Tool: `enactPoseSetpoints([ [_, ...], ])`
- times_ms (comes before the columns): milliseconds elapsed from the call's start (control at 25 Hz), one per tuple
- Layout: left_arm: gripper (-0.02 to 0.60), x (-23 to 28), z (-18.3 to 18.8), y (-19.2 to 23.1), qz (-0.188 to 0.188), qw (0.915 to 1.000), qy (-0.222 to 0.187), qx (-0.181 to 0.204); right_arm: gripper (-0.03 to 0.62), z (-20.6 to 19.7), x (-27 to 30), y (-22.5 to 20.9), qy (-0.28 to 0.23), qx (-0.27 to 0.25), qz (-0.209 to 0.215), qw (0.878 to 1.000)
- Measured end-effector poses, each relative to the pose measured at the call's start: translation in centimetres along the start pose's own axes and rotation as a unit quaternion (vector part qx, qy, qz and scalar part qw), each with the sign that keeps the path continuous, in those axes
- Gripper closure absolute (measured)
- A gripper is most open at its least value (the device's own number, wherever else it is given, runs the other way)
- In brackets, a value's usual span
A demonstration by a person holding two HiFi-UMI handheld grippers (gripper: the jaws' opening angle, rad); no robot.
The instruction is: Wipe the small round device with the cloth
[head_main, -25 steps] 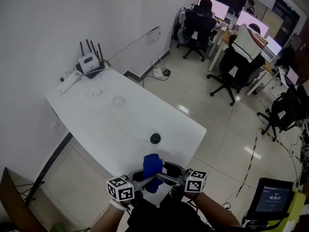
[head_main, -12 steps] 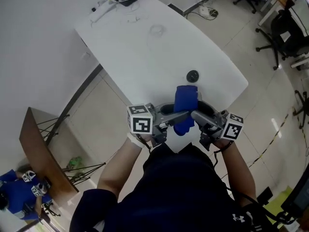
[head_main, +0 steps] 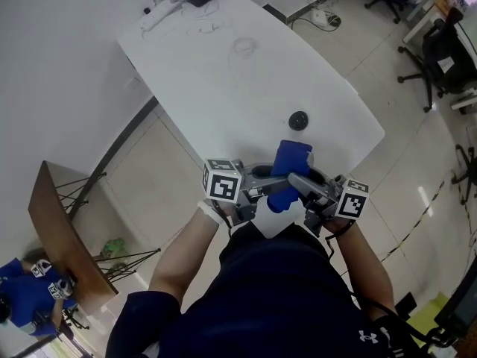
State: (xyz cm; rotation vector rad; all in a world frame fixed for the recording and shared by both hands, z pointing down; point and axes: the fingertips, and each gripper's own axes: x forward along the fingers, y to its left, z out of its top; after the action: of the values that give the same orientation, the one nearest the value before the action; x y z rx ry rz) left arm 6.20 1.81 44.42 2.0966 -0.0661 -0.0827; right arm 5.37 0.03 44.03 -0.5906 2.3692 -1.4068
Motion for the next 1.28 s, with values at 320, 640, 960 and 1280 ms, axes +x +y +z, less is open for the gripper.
enactPoseSetpoints([
  [320, 0.351, -0.2, 0.3, 3.8, 0.072, 0.9971, -0.012, -0.020, 0.411, 1.3, -0.2, -2.6, -0.011, -0.004, -0.047, 0.999],
  [640, 0.338, -1.8, 2.5, 6.2, 0.143, 0.9884, -0.047, 0.017, 0.459, 4.6, -1.8, -5.8, -0.063, -0.044, -0.140, 0.987],
  [960, 0.387, -1.6, 5.1, 8.1, 0.244, 0.9567, -0.031, 0.156, 0.459, 7.3, -0.4, -8.8, -0.008, -0.238, -0.215, 0.947],
  [1280, 0.370, 0.2, 5.8, 10.4, 0.285, 0.9311, 0.009, 0.227, 0.459, 8.4, 0.5, -9.9, -0.030, -0.173, -0.194, 0.965],
])
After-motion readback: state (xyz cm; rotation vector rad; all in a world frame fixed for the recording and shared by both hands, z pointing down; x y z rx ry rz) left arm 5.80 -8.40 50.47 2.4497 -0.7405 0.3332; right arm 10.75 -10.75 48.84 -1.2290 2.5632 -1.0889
